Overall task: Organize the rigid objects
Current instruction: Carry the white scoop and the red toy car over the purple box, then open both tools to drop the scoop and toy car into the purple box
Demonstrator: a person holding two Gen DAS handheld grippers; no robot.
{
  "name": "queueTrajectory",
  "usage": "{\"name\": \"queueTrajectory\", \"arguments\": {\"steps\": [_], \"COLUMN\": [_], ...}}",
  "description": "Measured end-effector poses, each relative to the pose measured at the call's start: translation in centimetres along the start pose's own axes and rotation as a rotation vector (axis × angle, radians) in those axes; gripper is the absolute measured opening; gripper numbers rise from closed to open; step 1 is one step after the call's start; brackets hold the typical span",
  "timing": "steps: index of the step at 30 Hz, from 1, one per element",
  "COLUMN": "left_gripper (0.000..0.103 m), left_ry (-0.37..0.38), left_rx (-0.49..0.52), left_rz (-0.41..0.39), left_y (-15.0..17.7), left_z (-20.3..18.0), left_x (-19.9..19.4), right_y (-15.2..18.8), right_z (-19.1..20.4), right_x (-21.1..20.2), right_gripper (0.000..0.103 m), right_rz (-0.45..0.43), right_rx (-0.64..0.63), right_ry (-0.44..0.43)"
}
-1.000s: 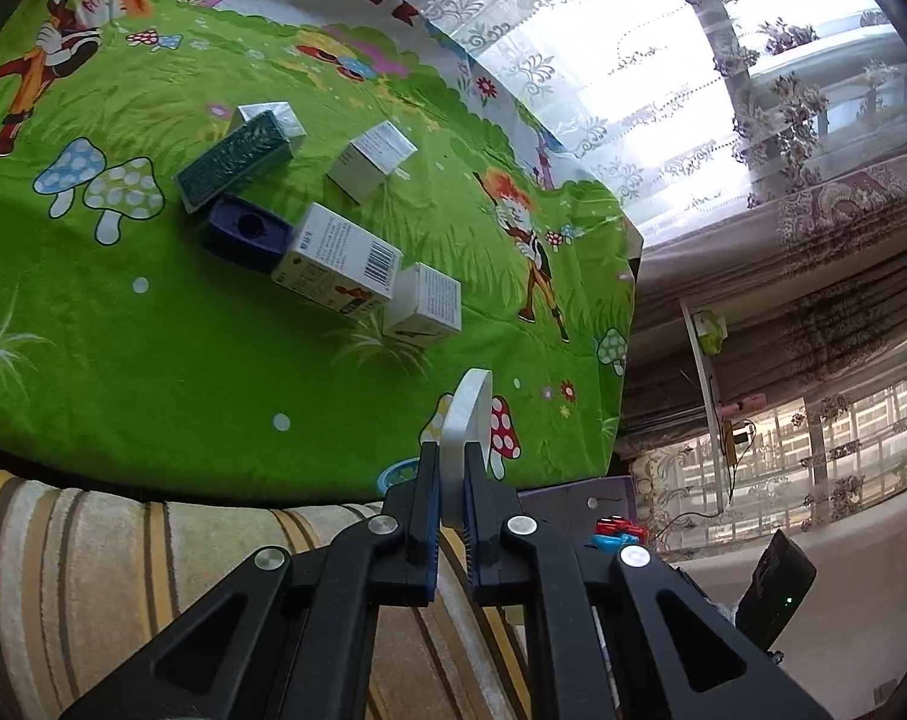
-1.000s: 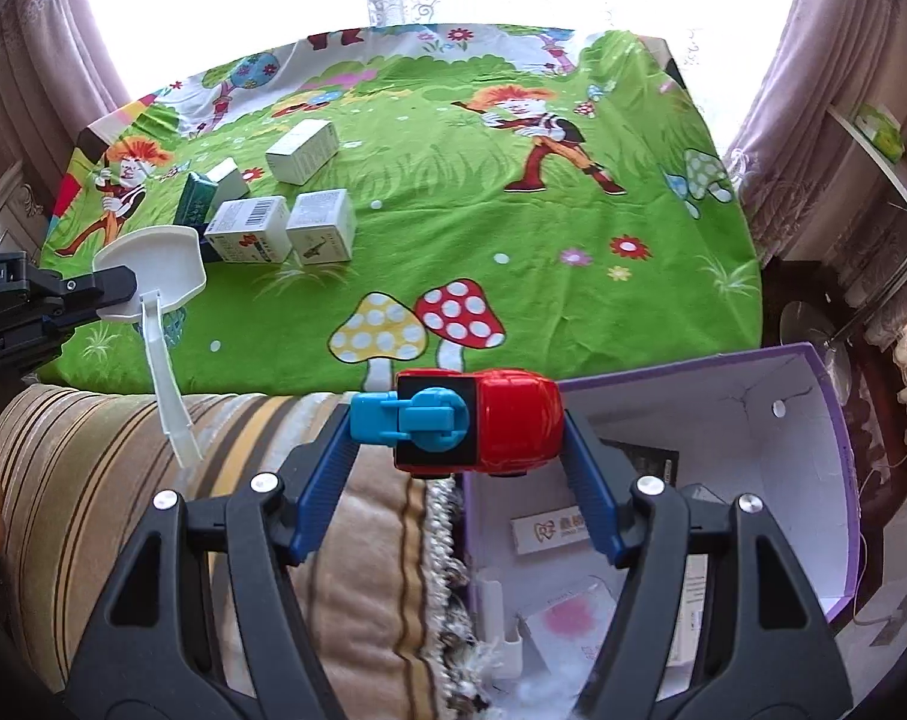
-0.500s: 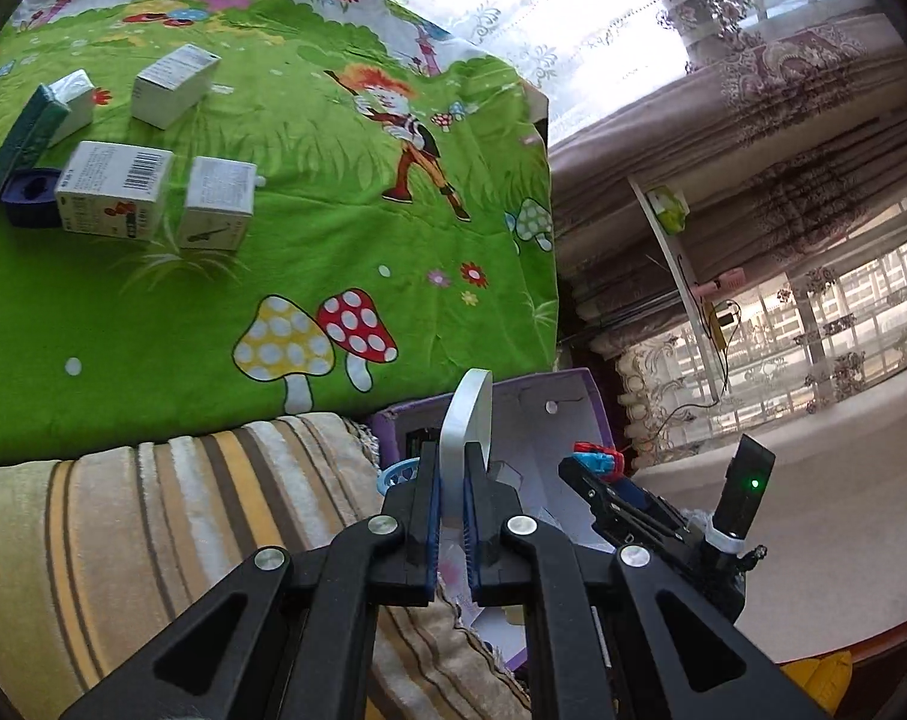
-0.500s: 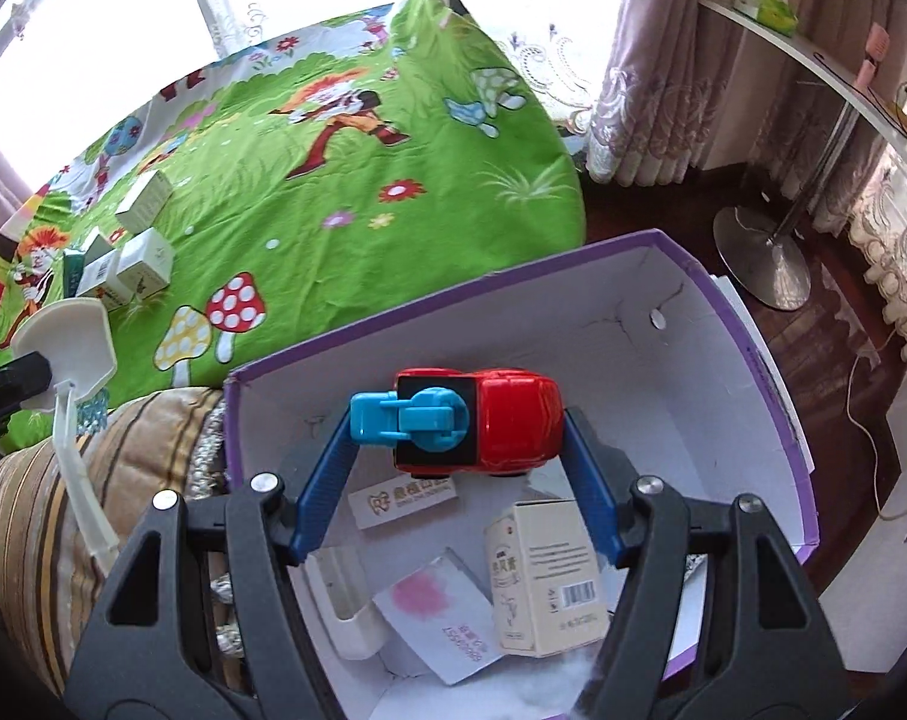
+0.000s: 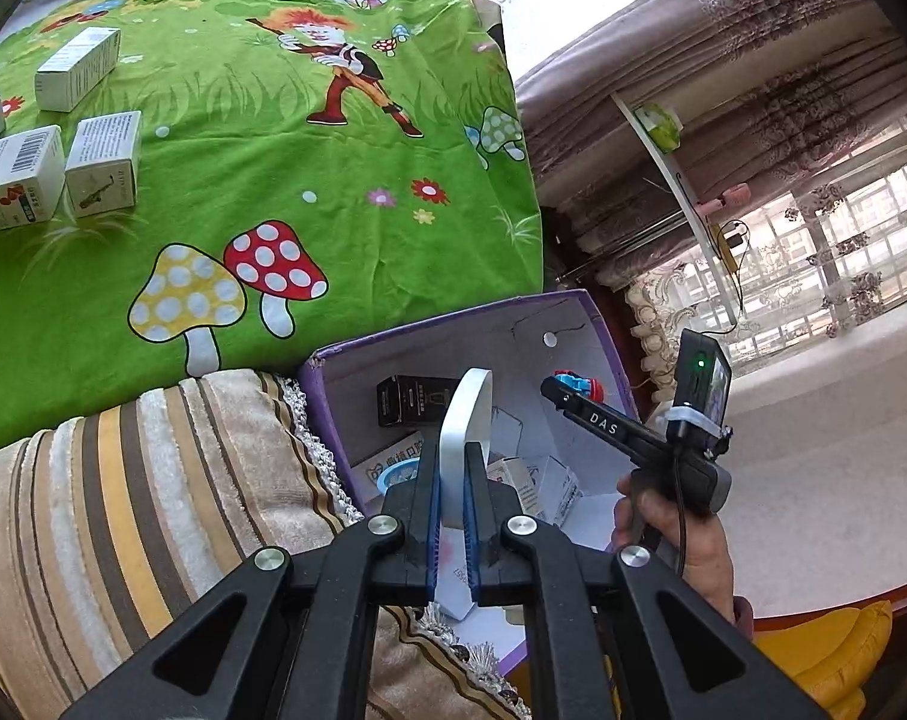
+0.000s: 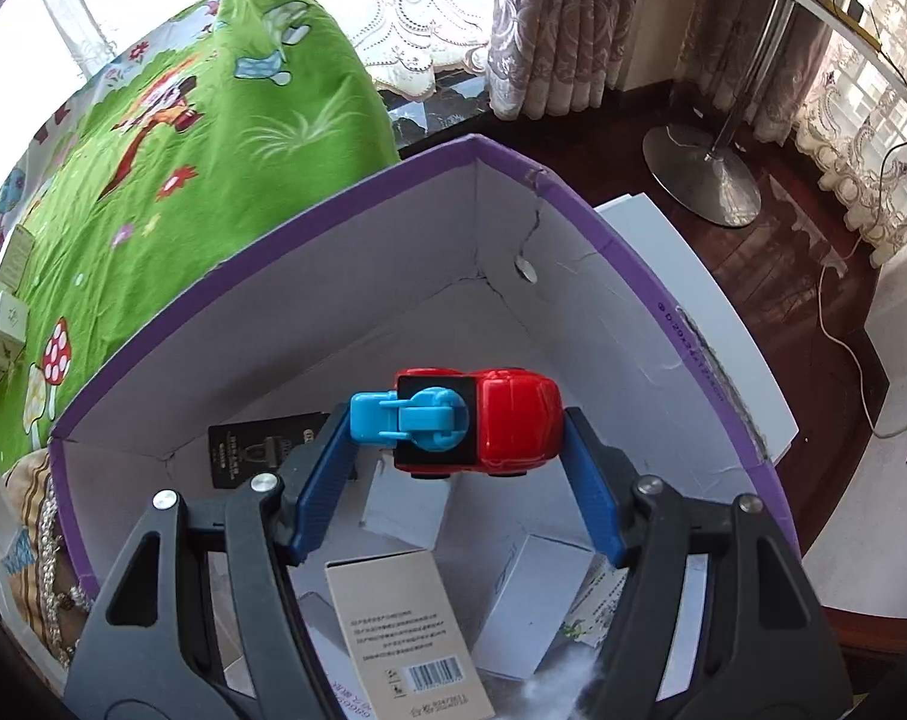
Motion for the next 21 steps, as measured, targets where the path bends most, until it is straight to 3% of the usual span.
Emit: {"name": "queueTrajectory", "arguments": {"steps": [11, 21], "left_gripper": [0.007, 0.007], "left_ry": [-0.022, -0.047], "left_rx": [0.039, 0.068], "left_rz": [0.021, 0.017], "left_y": [-0.1, -0.5], "left_z": [-1.6, -2.6], "left_x": [1.6, 2.9], "right_y": [-0.5, 1.9], "right_z": [-1.1, -2.3], "right_x": [1.8, -5.3], "right_gripper": [0.072, 0.080], "right_rz": [0.042, -0.096], "right_rx": [0.032, 0.082], "right_ry": [0.009, -0.054]}}
Point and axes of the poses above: each gripper's, at about its wrist camera, not at the fingertips, and x roughly the way its jaws point, z to its left, y to its underside, the point moved 3 cm from there along x, roughly the way its jaws point, and after that the axes turned 8 degrees about x, right-handed, at the moved point
